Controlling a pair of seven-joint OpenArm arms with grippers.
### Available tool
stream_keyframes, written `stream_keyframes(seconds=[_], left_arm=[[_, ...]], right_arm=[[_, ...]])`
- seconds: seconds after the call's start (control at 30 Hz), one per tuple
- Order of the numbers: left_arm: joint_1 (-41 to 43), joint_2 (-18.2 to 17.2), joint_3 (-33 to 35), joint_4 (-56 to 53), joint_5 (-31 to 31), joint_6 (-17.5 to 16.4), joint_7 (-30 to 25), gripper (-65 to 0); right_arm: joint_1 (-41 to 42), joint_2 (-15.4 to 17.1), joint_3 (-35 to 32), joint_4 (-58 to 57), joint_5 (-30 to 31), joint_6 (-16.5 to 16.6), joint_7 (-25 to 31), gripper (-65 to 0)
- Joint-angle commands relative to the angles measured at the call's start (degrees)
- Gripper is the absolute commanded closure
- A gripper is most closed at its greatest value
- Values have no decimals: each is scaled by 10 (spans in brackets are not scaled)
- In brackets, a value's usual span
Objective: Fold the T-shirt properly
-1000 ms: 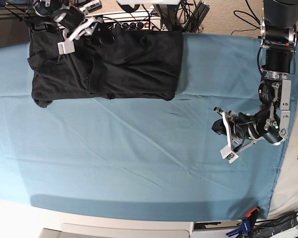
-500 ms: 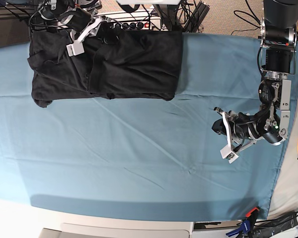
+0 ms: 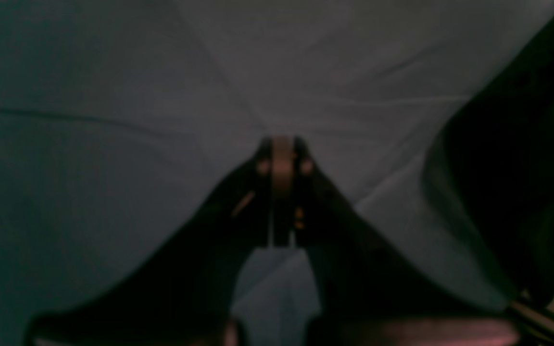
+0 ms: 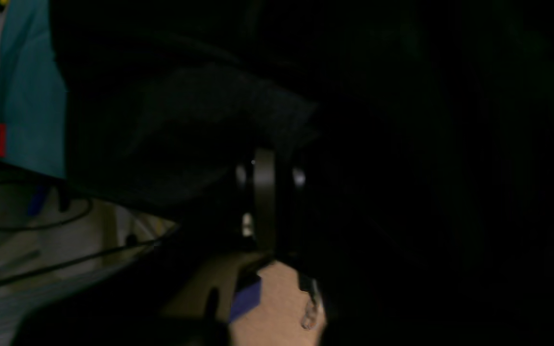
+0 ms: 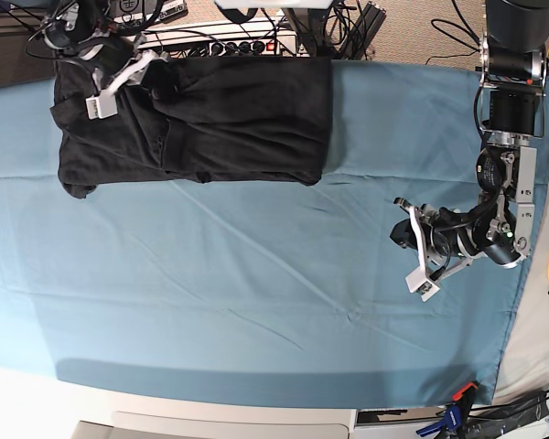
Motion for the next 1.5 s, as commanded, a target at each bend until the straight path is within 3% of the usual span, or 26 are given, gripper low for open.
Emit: stream_keyframes(seconds=[0.0,0.13,0.37,0.4,0.53,0.67,0.8,1.03,1.17,1.27,1.4,1.47], left_arm=[[-16,-6,-5,9,-6,-2,-9,-27],[-16,-6,-5,9,-6,-2,-9,-27],[-16,-6,-5,9,-5,-2,-9,-27],[-16,-6,-5,9,-5,-2,-9,-27],[-16,-6,-5,9,-5,-2,-9,-27],[-16,-6,-5,9,-5,-2,-9,-27],[-18,-8,-5,9,3,-9,-9,-27],[-63,-52,-61,9,27,-8,-32,-27],[-93,-85,-120,9,0,-9,-30,-27],[-96,-111,-157,9,-6,-9,-29,-30],[-93,-140,-191,9,-24,-9,-5,-152],[-93,-153,-198,9,-25,-9,-4,-179]], right_arm=[[-1,13,3,9,13,3,4,0],[-1,31,3,9,13,3,-14,0],[-1,32,3,9,42,3,-45,0],[-2,32,3,9,44,3,-49,-13],[-1,32,3,9,44,3,-46,-217],[4,33,18,28,54,3,-43,-228],[35,36,81,102,65,3,-41,-228],[40,94,243,154,-22,3,11,-256],[40,143,344,151,-53,-21,40,-281],[40,181,380,115,-79,-39,59,-313],[58,229,380,-19,-91,-52,73,-348],[82,250,380,-96,-68,-53,68,-348]])
